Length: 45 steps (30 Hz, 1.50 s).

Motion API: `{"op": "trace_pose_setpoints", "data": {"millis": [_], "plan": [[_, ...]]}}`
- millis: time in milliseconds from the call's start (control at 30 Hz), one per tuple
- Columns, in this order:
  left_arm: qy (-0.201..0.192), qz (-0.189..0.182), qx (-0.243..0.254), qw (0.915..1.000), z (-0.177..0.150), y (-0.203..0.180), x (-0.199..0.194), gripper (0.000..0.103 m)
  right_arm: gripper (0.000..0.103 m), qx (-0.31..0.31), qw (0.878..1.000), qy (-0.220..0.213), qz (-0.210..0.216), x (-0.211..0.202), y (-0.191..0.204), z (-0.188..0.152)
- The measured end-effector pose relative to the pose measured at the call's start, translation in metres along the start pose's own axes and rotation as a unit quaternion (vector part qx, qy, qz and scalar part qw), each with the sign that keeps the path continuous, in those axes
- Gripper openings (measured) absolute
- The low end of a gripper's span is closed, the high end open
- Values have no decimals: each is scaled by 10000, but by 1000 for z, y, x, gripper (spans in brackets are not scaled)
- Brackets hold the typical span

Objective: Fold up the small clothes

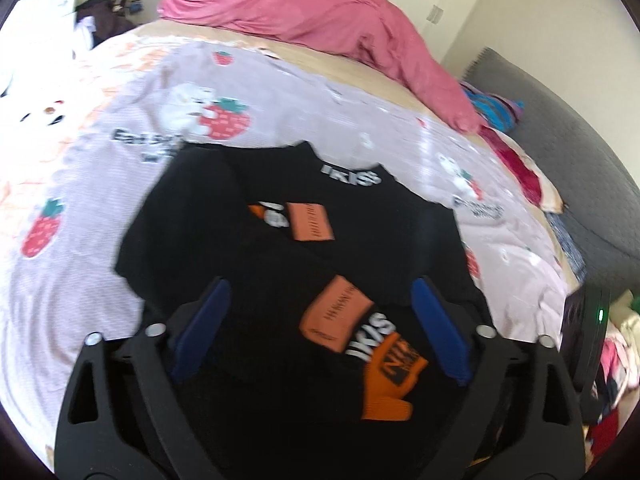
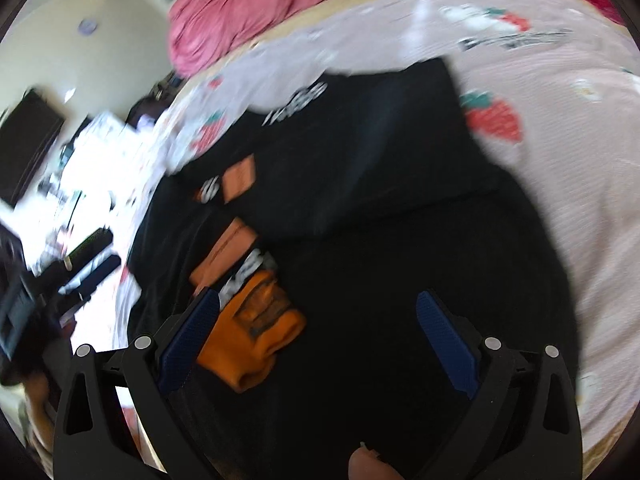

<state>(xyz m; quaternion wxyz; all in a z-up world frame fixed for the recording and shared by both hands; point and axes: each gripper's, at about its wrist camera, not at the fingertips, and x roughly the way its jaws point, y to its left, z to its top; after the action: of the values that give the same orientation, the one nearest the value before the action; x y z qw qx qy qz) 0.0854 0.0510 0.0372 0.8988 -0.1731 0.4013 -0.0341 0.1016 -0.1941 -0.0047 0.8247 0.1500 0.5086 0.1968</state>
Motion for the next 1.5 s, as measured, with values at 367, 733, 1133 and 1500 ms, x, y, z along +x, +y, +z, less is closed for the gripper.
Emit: {"op": "trace_pose_setpoints", "data": {"millis": [367, 733, 1133, 1500], "plan": [[-314, 283, -603, 9973, 9, 46, -23, 93, 10, -1184, 9929, -112, 44, 22, 63, -17], [-316, 347, -853, 9953, 4, 63, -28, 93, 10, -2465, 9582, -1445, 164, -47, 99, 66], [-259, 356, -790, 9959, 9, 58, -16, 93, 10, -2053, 9664, -1493, -403, -43, 33, 100], [-369, 389, -646, 9965, 31, 47, 5, 93, 10, -1665, 9770, -1225, -526, -22, 3, 83]]}}
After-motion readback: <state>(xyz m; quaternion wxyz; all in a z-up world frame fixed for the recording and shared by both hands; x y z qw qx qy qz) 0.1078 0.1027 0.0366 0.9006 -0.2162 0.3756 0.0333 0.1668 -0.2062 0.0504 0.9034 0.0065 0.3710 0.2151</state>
